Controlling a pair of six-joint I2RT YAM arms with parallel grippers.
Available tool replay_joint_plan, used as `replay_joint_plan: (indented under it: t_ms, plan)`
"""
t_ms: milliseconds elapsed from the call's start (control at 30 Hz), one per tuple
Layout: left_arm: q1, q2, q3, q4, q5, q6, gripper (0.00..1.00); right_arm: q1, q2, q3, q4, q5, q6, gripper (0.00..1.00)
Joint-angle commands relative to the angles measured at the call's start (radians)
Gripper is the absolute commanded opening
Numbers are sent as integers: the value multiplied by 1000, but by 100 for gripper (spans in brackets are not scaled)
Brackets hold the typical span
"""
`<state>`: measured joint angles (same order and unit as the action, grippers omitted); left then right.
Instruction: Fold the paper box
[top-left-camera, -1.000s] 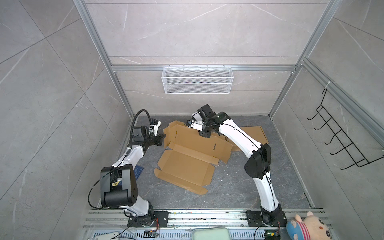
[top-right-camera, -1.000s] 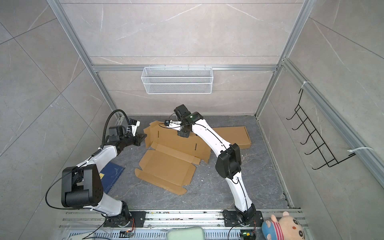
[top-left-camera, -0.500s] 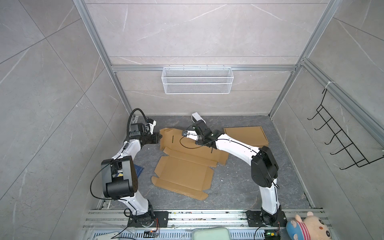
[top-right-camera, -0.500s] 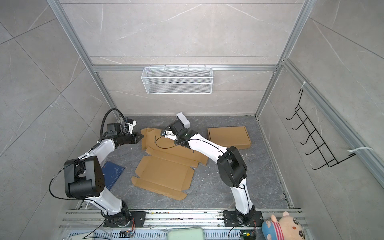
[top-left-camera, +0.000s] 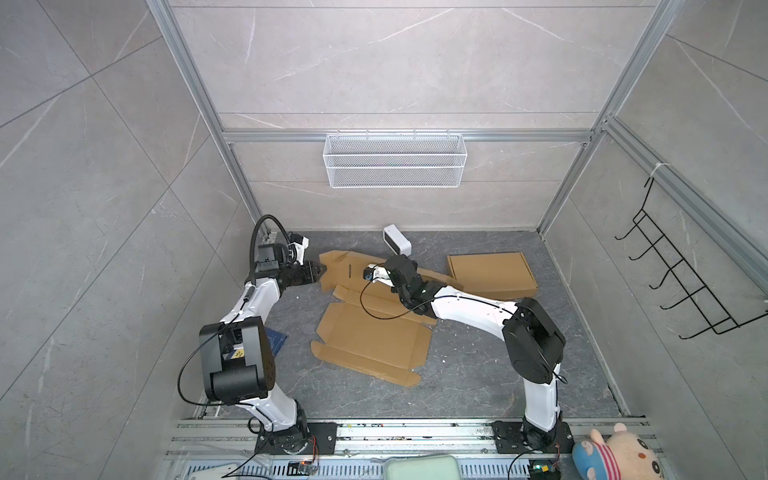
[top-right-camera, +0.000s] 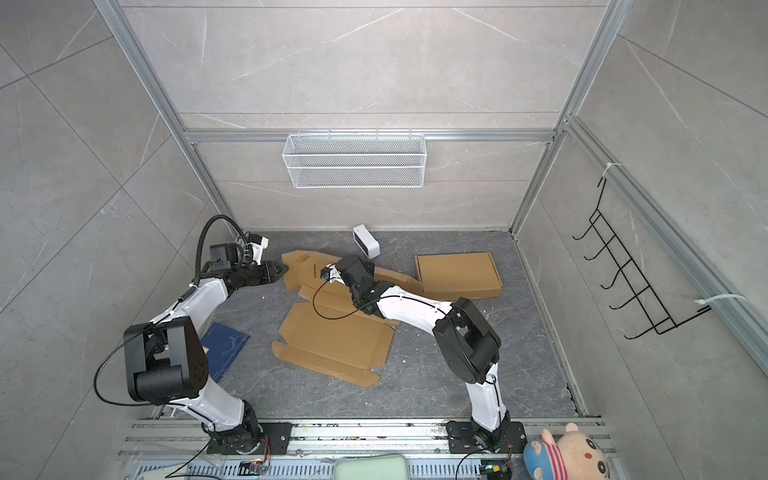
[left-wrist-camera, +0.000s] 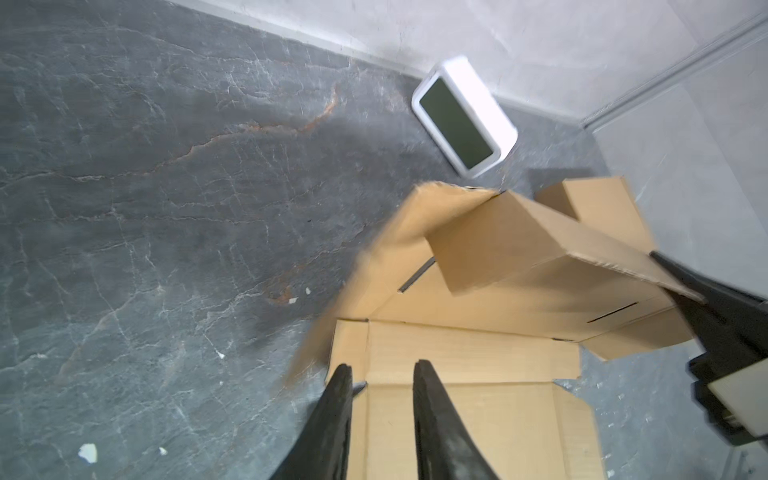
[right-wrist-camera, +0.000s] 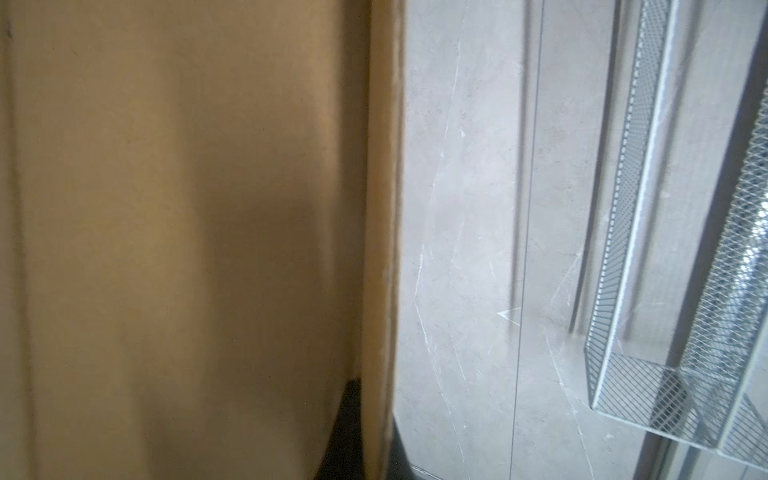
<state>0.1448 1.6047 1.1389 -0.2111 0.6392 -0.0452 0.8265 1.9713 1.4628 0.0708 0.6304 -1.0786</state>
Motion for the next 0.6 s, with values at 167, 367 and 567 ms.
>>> replay_joint_plan:
  t_ms: [167,367,567]
  plan:
    - [10,-149,45,-35,24,-18,41,3,-52,-110,214,51,-160,0]
    - [-48,-183,93,-37,-23,-90,52,4,-56,-136,228,46,-172,0]
    - [-232,-79,208,-144,-170,-74,63,3,-39,-144,237,43,-169,0]
